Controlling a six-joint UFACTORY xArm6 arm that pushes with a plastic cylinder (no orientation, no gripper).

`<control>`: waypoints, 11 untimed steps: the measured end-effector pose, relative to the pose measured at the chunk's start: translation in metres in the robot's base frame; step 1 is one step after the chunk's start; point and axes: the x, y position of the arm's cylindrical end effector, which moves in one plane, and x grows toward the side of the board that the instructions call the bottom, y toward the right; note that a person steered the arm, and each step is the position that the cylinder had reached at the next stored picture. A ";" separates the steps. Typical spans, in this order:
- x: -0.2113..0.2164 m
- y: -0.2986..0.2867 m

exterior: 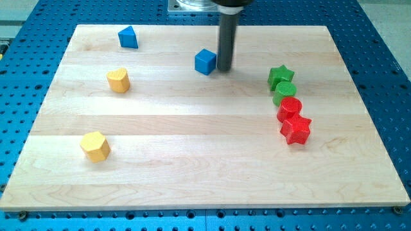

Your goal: Put the blue cube vertically below the blue triangle

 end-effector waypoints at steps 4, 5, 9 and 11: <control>-0.029 -0.068; -0.042 -0.105; 0.130 -0.052; 0.254 -0.202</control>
